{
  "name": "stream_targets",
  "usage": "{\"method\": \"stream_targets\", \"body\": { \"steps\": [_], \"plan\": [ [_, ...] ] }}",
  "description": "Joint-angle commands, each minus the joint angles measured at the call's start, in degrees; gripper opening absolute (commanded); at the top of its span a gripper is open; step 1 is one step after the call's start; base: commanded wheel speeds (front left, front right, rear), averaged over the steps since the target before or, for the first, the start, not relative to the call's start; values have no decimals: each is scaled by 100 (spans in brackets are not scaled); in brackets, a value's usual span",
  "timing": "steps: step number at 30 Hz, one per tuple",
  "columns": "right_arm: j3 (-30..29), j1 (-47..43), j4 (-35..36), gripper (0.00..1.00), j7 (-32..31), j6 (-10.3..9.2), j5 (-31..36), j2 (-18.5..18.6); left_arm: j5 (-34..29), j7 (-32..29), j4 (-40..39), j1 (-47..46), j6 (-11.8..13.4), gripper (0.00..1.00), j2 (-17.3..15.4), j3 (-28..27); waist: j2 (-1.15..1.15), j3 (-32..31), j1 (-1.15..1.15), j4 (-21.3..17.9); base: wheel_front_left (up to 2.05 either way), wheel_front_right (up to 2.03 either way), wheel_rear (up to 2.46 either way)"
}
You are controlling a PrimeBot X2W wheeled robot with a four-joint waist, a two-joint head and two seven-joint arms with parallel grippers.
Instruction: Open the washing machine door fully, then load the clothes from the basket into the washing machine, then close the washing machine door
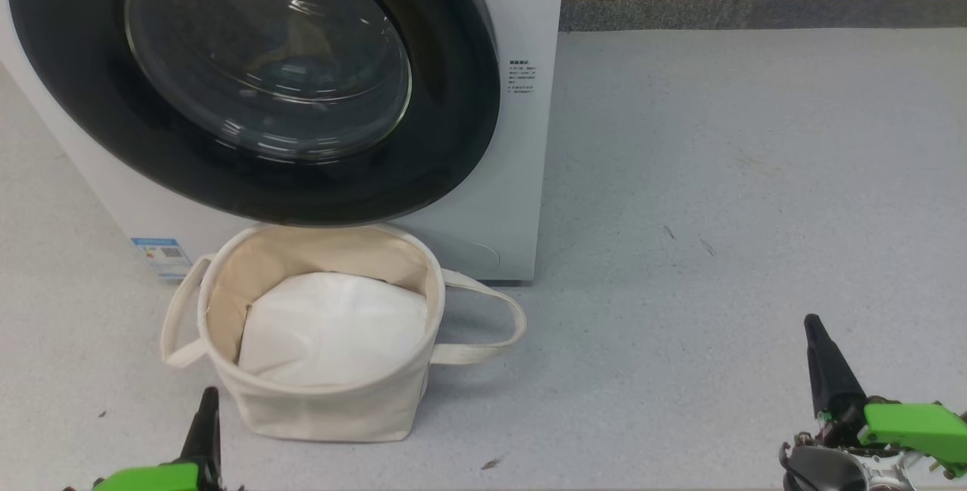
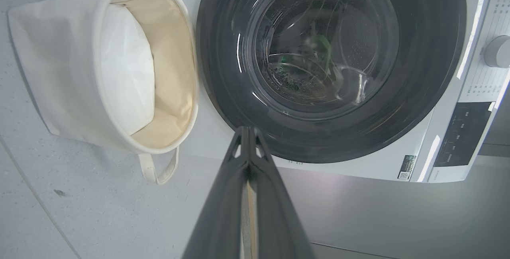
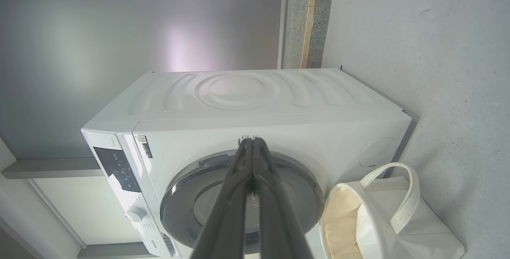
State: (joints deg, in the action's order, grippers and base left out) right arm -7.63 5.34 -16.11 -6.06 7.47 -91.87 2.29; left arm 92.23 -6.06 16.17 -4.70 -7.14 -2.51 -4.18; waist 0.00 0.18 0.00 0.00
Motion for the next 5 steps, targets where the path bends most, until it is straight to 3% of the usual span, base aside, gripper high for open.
{"method": "stream_targets", "body": {
  "steps": [1, 5],
  "plan": [
    [113, 85, 209, 0, -41, 2, -31, 59, -6, -43, -212, -149, -35, 0, -41, -234, 0, 0, 0, 0, 0, 0, 0],
    [113, 85, 209, 0, -41, 2, -31, 59, -7, -43, -212, -149, -35, 0, -41, -234, 0, 0, 0, 0, 0, 0, 0]
  ]
}}
